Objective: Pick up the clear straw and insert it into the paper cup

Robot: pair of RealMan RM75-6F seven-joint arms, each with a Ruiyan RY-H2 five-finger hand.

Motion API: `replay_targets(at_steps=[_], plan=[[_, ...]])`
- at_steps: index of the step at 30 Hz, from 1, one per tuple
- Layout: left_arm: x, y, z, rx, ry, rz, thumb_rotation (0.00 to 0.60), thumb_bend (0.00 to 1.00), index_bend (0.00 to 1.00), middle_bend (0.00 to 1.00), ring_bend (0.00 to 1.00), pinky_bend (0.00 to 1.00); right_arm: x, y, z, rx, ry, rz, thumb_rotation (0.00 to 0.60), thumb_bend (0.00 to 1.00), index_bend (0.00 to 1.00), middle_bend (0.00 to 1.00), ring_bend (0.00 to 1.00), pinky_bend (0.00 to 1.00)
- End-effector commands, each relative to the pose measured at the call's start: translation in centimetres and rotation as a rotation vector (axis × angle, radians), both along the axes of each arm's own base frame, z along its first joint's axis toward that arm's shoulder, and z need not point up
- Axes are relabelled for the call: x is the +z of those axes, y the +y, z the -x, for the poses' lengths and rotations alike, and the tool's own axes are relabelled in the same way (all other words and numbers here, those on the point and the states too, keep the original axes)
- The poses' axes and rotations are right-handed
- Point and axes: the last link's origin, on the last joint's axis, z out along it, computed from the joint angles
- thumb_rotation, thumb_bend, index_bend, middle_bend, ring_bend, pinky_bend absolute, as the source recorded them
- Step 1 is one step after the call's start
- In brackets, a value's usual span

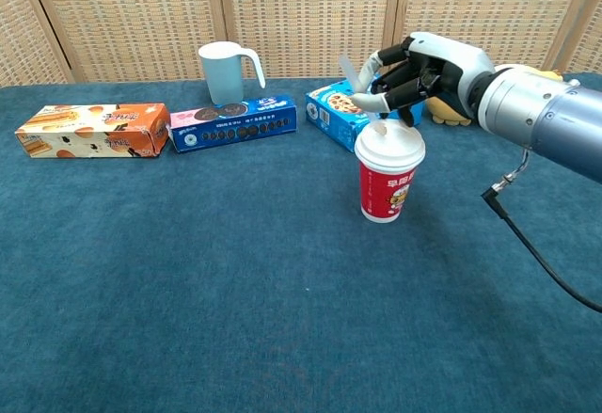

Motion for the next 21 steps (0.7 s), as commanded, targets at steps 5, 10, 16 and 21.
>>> replay_targets(at_steps=[5,10,16,21], plan=[[0.0,0.0,0.0,0.001,0.001,0.001,0.600,0.09,0.00,0.00,0.00,0.00,0.3,-0.1,0.3,0.000,0.011,-0.009,0.600,0.26,0.66,0.77,0.62,0.75],[0.0,0.0,0.0,0.000,0.002,0.001,0.600,0.09,0.00,0.00,0.00,0.00,0.5,-0.2,0.6,0.000,0.025,-0.008,0.600,0.26,0.66,0.77,0.62,0.74],[-0.1,-0.1,0.0,0.000,0.003,0.001,0.600,0.09,0.00,0.00,0.00,0.00,0.8,-0.2,0.6,0.016,0.044,0.008,0.600,0.26,0.63,0.77,0.62,0.75],[-0.1,0.0,0.0,0.001,0.003,0.002,0.600,0.09,0.00,0.00,0.00,0.00,1.3,-0.3,0.5,0.038,0.078,0.022,0.600,0.24,0.59,0.76,0.62,0.74]])
